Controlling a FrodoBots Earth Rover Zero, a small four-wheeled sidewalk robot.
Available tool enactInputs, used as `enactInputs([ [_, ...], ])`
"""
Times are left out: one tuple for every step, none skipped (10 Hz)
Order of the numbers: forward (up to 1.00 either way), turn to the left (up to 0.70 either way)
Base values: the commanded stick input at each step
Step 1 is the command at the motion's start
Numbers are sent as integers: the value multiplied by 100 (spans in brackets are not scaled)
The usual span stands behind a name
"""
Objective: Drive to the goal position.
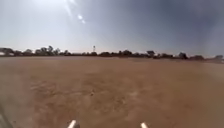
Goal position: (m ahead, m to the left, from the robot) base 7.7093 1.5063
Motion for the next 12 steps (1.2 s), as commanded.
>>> enactInputs([
  [70,0],
  [70,0],
  [70,0],
  [70,0],
  [70,0],
  [70,0],
  [70,0],
  [70,0],
  [70,0],
  [70,0],
  [70,0],
  [70,0],
])
